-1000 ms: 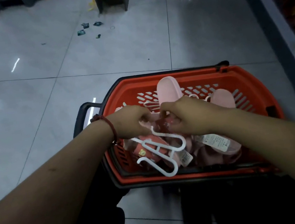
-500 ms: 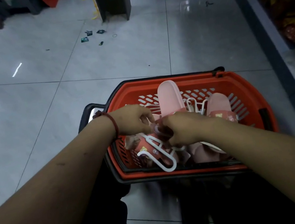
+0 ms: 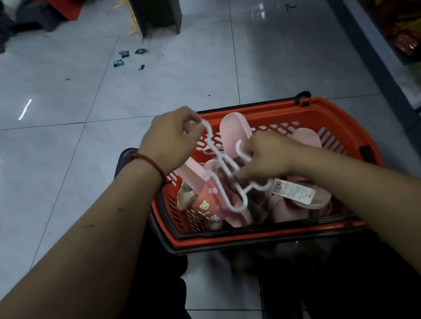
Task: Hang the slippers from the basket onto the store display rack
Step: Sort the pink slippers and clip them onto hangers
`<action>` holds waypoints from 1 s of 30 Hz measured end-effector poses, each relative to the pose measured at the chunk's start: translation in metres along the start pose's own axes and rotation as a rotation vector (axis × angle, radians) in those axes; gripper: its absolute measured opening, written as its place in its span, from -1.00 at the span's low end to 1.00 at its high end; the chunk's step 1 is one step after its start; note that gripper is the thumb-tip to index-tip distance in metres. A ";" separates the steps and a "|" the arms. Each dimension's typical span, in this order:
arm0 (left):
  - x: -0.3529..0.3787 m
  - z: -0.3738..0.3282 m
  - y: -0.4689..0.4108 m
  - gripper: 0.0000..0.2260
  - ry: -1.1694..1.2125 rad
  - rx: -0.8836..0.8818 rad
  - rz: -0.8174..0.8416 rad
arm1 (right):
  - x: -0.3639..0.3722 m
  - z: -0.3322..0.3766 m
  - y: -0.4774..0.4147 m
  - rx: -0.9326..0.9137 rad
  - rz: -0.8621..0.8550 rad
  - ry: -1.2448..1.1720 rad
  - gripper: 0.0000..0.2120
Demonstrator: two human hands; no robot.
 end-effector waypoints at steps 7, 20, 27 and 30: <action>0.024 -0.006 -0.003 -0.82 -0.059 -0.058 0.118 | -0.049 -0.051 0.019 0.189 -0.254 -0.078 -0.57; 0.119 -0.012 0.011 -0.78 -0.126 -0.097 0.607 | -0.031 -0.060 0.037 0.234 -0.144 -0.574 -0.72; 0.088 -0.021 0.000 -0.88 0.511 -0.385 0.337 | -0.073 -0.056 0.050 0.226 -0.335 -0.708 -0.69; 0.067 -0.022 -0.004 -0.87 0.846 -0.531 0.217 | -0.092 -0.053 0.055 0.191 -0.445 -0.809 -0.71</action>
Point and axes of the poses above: each hand's wrist, its own y-axis away from the middle knuckle, its own x-axis out of the palm, z = x × y, the point moved 8 cm from there along -y, towards the middle knuckle, and after that the axes turned 10 degrees about -x, right-handed, at the moved point
